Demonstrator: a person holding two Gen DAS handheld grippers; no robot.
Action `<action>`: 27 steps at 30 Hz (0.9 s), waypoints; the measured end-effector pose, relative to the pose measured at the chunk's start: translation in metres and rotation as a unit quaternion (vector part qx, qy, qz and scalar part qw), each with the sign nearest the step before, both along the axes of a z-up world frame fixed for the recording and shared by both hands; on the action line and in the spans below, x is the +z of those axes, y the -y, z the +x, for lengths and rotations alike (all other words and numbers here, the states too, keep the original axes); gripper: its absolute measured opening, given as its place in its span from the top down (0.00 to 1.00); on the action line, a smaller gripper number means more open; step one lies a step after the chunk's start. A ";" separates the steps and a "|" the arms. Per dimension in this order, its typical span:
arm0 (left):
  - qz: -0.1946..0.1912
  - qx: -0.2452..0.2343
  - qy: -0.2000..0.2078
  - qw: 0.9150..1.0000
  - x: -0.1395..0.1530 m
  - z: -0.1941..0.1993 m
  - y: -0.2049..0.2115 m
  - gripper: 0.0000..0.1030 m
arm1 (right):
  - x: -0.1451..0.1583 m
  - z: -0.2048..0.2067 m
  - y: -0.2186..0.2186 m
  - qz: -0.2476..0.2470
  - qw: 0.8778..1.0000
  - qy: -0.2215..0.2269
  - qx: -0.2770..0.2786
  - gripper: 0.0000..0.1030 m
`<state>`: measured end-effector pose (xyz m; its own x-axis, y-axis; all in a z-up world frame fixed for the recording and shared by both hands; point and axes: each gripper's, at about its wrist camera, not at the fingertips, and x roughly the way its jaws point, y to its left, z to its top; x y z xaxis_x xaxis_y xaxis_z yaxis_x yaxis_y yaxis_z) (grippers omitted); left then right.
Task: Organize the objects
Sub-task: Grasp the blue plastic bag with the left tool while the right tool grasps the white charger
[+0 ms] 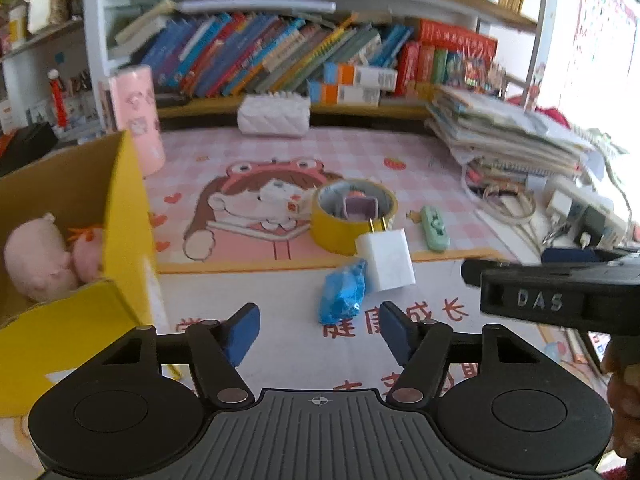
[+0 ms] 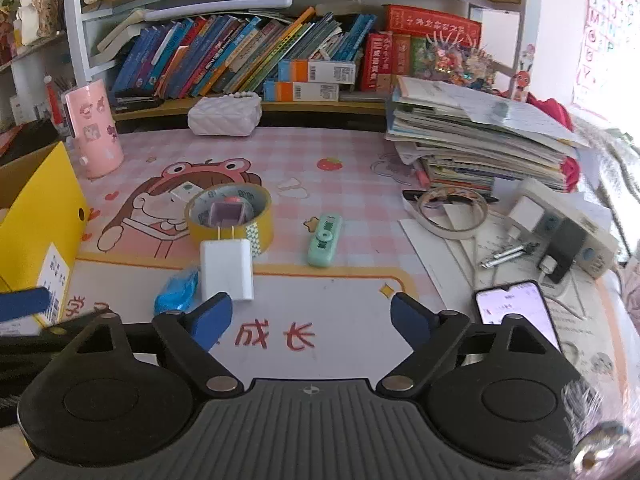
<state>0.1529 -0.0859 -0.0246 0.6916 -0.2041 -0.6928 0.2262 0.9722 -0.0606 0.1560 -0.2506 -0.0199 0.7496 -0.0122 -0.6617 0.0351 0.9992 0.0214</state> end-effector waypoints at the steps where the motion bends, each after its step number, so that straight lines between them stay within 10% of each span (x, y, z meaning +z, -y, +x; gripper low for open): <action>1: -0.002 -0.001 -0.008 1.000 -0.003 0.004 0.003 0.36 | 0.000 0.004 0.002 0.005 1.000 0.000 0.003 0.22; 27: 0.037 0.008 -0.056 0.998 -0.032 0.061 0.026 0.73 | -0.007 0.055 0.016 0.066 0.996 -0.004 0.061 0.25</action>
<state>0.2136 -0.1120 -0.0563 0.6124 -0.1384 -0.7783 0.2061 0.9785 -0.0118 0.2113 -0.2671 -0.0265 0.7351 0.1660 -0.6574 -0.0855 0.9845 0.1530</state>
